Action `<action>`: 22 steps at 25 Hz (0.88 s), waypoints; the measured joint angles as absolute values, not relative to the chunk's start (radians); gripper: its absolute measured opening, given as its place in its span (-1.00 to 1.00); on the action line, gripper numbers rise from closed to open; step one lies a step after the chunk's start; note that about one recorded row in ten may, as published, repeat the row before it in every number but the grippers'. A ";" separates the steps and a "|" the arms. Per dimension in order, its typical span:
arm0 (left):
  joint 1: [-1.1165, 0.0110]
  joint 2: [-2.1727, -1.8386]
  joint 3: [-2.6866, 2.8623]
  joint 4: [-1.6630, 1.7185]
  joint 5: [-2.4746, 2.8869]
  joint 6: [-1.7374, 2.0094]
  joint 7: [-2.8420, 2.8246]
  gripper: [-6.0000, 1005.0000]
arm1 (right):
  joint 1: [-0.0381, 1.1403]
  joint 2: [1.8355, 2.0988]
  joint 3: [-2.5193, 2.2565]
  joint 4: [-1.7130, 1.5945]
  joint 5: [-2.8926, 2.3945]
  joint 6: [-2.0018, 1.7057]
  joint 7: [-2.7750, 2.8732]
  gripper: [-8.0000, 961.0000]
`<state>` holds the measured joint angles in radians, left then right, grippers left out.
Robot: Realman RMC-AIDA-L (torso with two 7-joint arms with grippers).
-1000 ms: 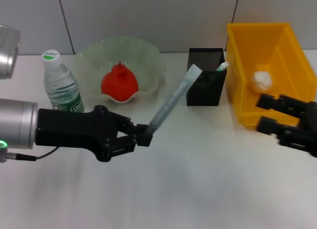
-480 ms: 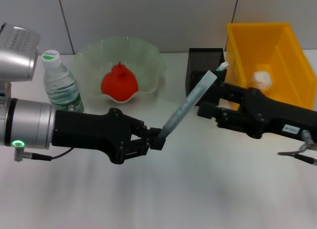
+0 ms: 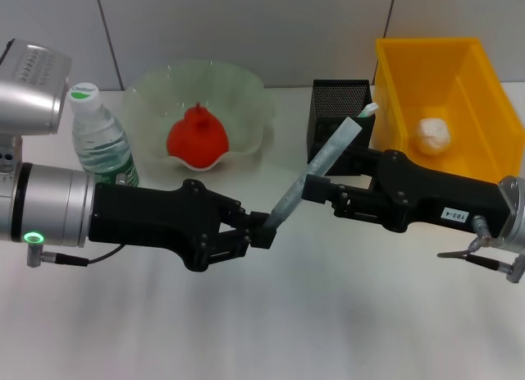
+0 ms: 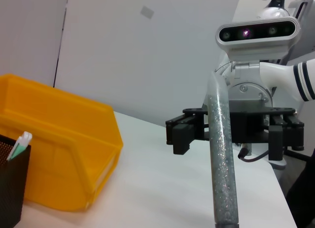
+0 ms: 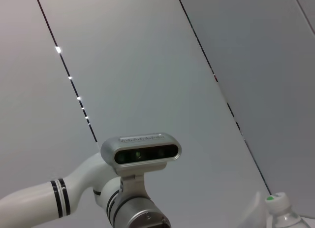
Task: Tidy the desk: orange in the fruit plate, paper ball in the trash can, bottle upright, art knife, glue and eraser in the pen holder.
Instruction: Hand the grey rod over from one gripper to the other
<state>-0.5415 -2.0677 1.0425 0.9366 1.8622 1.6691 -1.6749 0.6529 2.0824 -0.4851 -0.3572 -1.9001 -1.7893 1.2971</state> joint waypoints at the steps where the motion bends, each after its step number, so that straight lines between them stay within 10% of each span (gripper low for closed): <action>1: -0.543 -2.068 1.044 0.937 1.862 1.669 -1.674 -0.66 | 0.652 2.083 -0.485 -0.357 -1.900 -1.789 1.296 0.51; 16: -0.549 -2.069 1.049 0.926 1.861 1.666 -1.674 -0.66 | 0.655 2.085 -0.475 -0.336 -1.897 -1.776 1.269 0.51; 22: -0.549 -2.069 1.049 0.926 1.861 1.666 -1.674 -0.65 | 0.656 2.085 -0.484 -0.332 -1.896 -1.764 1.258 0.12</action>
